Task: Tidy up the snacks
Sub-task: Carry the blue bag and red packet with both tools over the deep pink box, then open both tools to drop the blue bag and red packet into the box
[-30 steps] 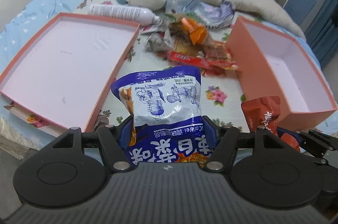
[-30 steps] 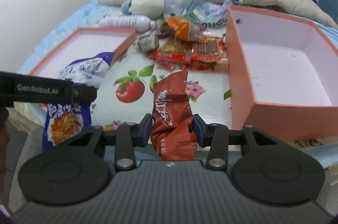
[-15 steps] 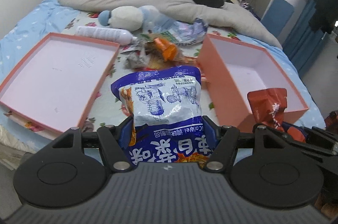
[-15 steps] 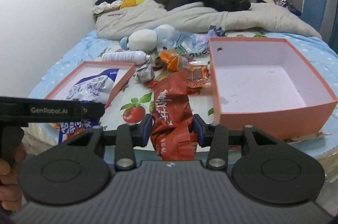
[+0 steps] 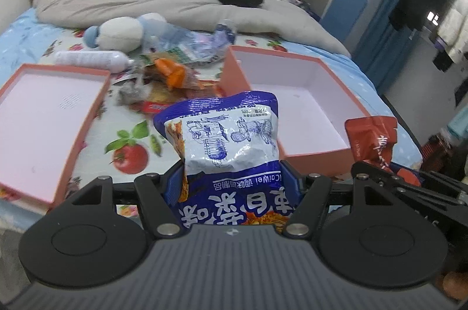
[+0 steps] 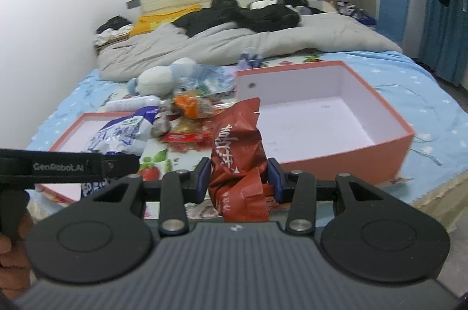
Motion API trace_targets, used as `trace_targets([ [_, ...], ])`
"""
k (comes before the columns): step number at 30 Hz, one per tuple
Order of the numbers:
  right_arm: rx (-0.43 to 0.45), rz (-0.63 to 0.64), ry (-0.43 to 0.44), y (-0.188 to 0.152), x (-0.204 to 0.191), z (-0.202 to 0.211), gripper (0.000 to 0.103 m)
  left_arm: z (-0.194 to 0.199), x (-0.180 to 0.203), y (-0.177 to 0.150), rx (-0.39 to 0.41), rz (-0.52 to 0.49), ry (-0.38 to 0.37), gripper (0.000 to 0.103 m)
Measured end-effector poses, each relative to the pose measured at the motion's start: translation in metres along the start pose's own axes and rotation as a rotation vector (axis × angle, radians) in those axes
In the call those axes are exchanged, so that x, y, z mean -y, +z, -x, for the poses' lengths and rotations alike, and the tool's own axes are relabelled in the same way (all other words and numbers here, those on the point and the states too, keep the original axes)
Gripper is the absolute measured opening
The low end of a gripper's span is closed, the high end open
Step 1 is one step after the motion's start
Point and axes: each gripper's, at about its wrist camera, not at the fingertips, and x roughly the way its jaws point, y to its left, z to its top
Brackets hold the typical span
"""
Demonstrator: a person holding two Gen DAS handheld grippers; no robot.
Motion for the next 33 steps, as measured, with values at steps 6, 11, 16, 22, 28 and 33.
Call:
trace_targets([
  [6, 0.001, -0.051, -0.054, 0.009, 0.024, -0.006, 0.044, -0.024, 0.021, 0.011, -0.035, -0.038, -0.043, 0.071],
  [11, 0.007, -0.09, -0.067, 0.028, 0.04, -0.023, 0.044, -0.054, 0.032, 0.037, -0.06, -0.057, -0.056, 0.071],
  [16, 0.002, -0.085, -0.08, 0.049, 0.056, -0.05, 0.044, -0.086, 0.046, 0.072, -0.058, -0.088, -0.063, 0.071],
  [22, -0.05, -0.099, -0.097, 0.064, 0.079, -0.09, 0.044, -0.132, 0.061, 0.109, -0.081, -0.126, -0.071, 0.071],
  [28, -0.139, -0.172, -0.093, 0.075, 0.106, -0.134, 0.044, -0.184, 0.073, 0.13, -0.126, -0.141, -0.081, 0.071],
  [33, -0.225, -0.196, -0.072, 0.079, 0.122, -0.176, 0.044, -0.228, 0.083, 0.141, -0.183, -0.165, -0.075, 0.071],
])
